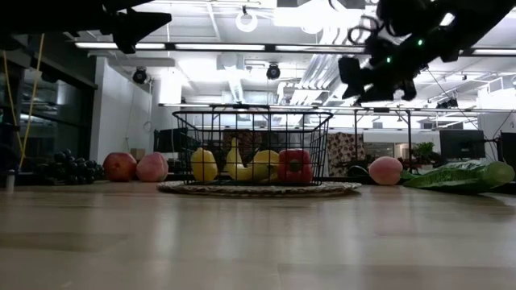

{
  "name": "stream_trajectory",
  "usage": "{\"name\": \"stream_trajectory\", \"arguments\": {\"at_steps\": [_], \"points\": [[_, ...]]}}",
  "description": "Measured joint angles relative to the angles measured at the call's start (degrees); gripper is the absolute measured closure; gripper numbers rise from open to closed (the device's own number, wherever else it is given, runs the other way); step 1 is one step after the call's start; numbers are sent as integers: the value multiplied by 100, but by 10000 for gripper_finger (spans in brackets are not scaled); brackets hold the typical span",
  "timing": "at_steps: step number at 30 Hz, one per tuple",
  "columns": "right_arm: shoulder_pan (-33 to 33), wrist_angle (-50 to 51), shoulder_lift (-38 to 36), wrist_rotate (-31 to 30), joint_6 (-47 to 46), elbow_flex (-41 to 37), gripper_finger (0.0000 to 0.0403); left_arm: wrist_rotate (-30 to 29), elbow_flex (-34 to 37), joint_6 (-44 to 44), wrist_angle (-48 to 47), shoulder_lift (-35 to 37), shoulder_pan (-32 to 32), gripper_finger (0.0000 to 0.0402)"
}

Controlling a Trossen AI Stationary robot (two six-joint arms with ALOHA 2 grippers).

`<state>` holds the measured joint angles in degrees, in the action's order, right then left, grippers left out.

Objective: Build produce basket
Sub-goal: Put the right peach into the wire basket

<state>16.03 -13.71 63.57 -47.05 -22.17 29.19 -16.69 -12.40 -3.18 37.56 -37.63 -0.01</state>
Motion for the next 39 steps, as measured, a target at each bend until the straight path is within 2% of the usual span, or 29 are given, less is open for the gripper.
{"name": "stream_trajectory", "arguments": {"at_steps": [7, 10, 13, 20, 27, 32, 39], "points": [[927, 868, 0, 368, -317, 0, 206, -1, 0, -2, 0, 0, 0, 117], [1224, 1178, 40, 754, -354, 0, 185, -38, 0, -2, 0, 0, -2, 117], [1459, 1483, 137, 854, -471, 0, 157, -47, 0, -2, 0, 0, 0, 117], [1940, 1467, 427, 854, -550, 0, 100, -48, 0, -2, 0, 0, 0, 117], [2639, 1385, 826, 926, -1008, 10, 89, -46, 0, -2, 0, -2, 0, 117], [2994, 1561, 1318, 1320, -1051, 499, 89, -46, 0, -2, -2, -2, -1, 117], [3200, 2901, 2234, 1360, -1042, 1634, 89, -45, 0, -2, -7, -2, -2, 117]]}}
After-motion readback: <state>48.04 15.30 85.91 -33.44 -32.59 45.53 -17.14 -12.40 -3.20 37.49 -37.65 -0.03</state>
